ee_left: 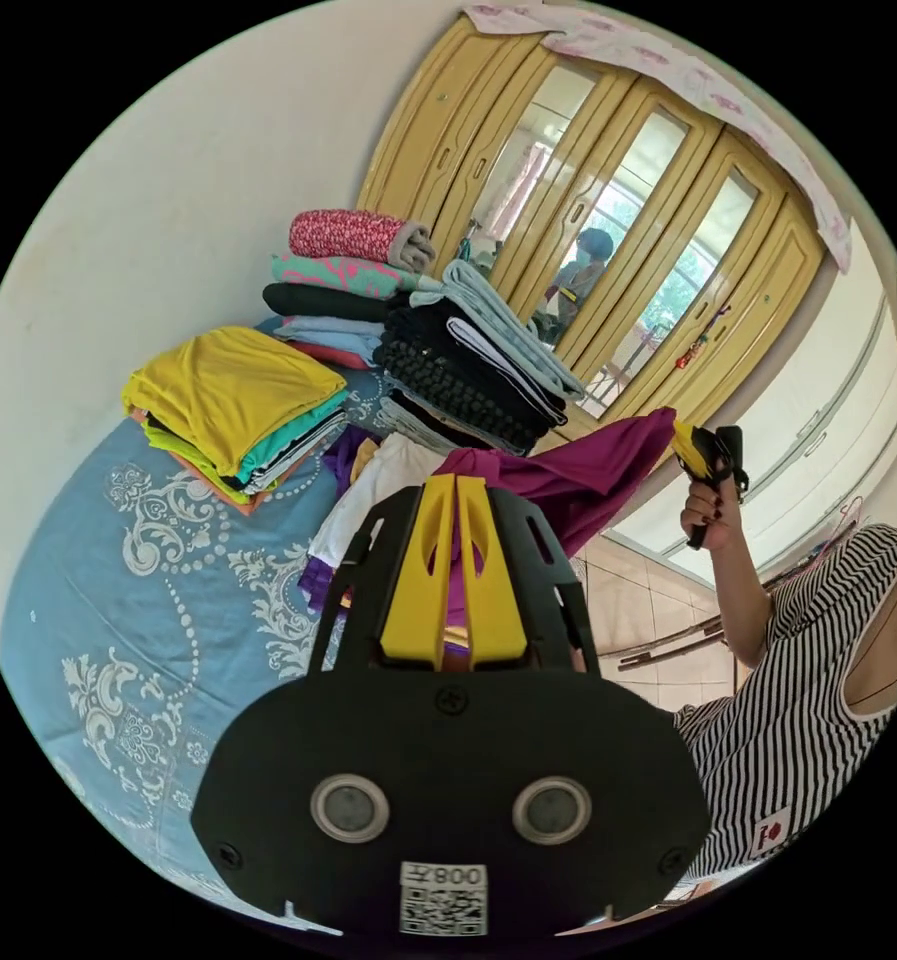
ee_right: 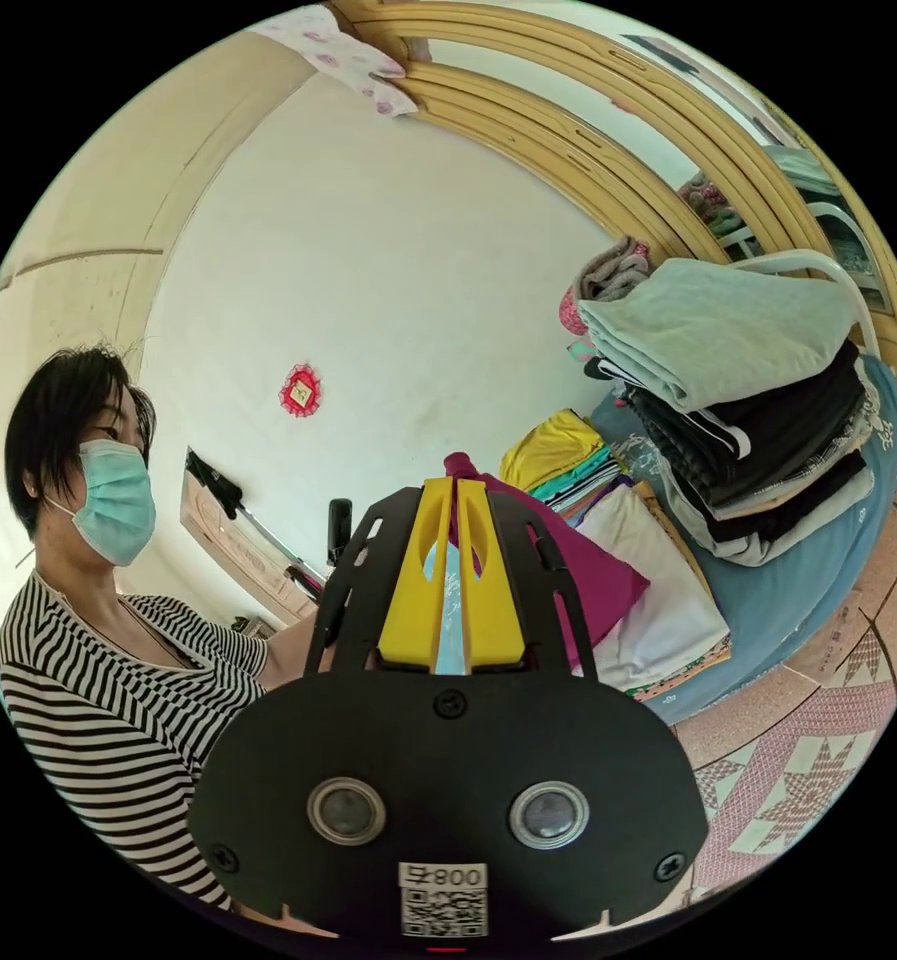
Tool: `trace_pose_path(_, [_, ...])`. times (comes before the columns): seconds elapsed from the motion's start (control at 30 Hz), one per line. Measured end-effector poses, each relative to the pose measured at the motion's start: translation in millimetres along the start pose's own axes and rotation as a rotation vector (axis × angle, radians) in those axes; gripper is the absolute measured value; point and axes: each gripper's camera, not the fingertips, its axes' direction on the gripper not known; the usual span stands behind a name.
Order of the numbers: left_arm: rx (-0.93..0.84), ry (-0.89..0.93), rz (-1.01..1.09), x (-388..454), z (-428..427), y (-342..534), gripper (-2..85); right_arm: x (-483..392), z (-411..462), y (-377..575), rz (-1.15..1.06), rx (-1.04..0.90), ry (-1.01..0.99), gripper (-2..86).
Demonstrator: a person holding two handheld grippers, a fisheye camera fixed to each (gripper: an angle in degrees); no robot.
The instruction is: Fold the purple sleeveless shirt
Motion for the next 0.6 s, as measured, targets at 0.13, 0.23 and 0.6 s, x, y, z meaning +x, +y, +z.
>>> trace_pose_path(0.13, [0.138,-0.044,-0.031,26,-105,32,0.3,-56,16,-1,-0.074,-0.004,-0.045,0.3])
trace_pose_path(0.23, [0.251,-0.097,-0.053,49,-194,65,0.3,-97,34,1,-0.128,-0.023,-0.076,0.3])
trace_pose_path(0.6, [0.535,-0.356,-0.033,182,-485,218,0.4,-240,96,34,-0.306,-0.062,-0.218,0.2])
